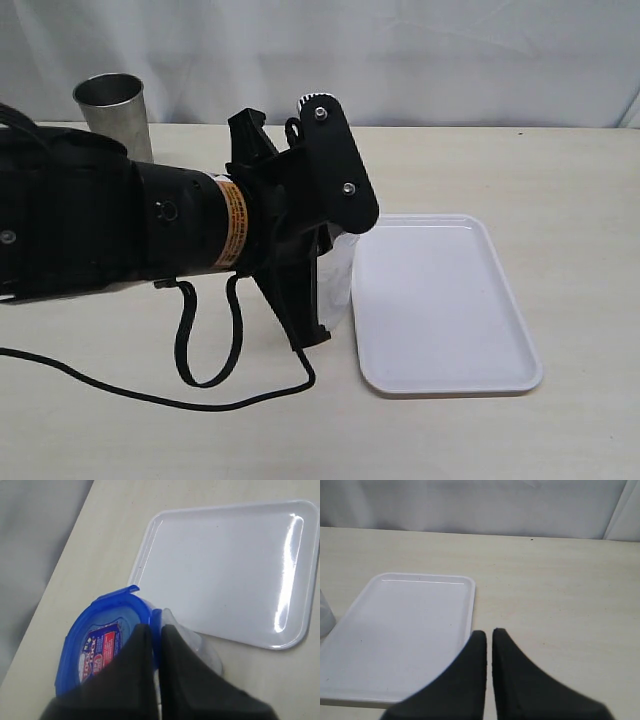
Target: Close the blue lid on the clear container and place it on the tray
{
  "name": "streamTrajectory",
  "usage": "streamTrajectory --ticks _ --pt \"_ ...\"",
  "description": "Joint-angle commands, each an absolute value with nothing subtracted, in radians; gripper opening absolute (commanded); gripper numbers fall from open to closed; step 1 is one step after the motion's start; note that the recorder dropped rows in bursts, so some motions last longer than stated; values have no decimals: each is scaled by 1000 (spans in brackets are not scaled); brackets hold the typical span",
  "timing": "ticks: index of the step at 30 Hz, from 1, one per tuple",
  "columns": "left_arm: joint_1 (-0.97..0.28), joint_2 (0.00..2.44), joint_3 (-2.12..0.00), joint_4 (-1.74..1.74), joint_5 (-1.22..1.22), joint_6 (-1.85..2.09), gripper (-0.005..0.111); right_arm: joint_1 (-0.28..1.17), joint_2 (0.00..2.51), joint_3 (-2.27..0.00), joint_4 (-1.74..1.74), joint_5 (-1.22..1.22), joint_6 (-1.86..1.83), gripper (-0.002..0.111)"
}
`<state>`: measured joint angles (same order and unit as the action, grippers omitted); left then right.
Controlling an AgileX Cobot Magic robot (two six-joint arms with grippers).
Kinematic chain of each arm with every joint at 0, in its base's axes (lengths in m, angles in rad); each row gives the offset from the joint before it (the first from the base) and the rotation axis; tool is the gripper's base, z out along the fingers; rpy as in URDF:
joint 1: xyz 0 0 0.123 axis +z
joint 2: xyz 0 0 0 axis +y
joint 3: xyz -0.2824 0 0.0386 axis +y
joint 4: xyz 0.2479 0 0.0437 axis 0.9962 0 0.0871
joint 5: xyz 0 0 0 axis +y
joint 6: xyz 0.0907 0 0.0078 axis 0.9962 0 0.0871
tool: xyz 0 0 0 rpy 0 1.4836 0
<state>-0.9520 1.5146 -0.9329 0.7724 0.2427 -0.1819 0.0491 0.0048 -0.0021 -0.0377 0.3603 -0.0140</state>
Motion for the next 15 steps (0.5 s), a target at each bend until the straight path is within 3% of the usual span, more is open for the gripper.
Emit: streamTrajectory --ticks 1,15 --pt "-954 1510 -932 702 205 -200 0 45 0 0 -38 350 -12 5" --pt "-920 1510 -932 696 214 -214 0 45 0 0 -38 350 -12 5"
